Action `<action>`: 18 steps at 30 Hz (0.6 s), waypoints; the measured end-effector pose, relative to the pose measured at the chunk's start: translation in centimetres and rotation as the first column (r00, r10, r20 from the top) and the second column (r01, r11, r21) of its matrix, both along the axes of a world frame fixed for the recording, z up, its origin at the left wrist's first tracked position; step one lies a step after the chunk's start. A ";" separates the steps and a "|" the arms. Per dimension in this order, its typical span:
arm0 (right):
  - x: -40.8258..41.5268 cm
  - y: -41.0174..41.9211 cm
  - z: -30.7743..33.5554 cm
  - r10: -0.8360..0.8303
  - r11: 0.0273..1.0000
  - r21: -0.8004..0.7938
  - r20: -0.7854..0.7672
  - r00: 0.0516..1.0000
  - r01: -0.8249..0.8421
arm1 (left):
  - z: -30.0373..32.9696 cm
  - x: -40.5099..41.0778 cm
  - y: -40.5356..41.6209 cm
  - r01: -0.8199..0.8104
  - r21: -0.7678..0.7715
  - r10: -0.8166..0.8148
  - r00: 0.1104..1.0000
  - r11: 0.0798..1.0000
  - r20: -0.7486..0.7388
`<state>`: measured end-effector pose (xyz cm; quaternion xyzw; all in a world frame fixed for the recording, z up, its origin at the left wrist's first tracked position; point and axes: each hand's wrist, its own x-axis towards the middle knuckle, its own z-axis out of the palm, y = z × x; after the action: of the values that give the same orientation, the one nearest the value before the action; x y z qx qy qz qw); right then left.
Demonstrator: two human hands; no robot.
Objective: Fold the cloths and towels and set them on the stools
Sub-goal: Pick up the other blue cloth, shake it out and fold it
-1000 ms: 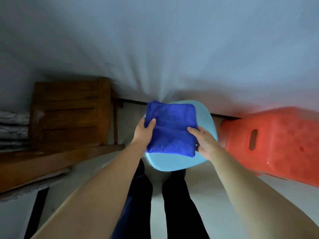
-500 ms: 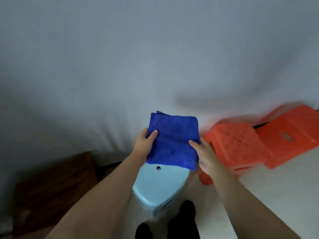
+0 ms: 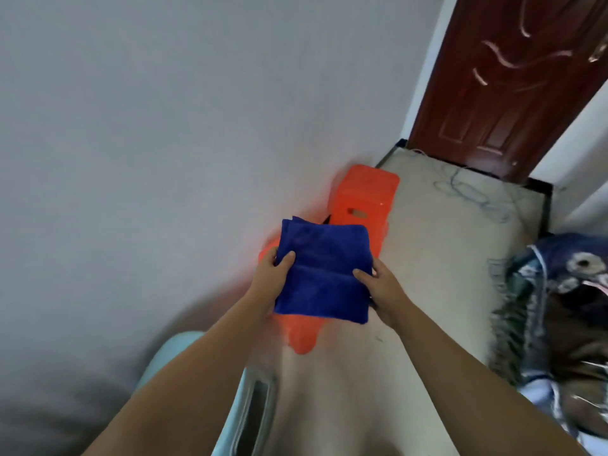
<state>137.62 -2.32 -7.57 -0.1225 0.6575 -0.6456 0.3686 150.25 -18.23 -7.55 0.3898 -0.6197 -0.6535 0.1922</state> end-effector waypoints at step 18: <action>-28.0 28.0 2.5 -0.430 0.896 0.019 -0.208 0.878 0.444 | 4.3 -37.0 23.6 0.475 -0.206 -0.474 0.879 0.855 0.058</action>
<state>109.64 25.67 -5.10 -0.0223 0.7224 -0.6746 0.1500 113.27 5.39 -3.22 0.2039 -0.7639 -0.6089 0.0645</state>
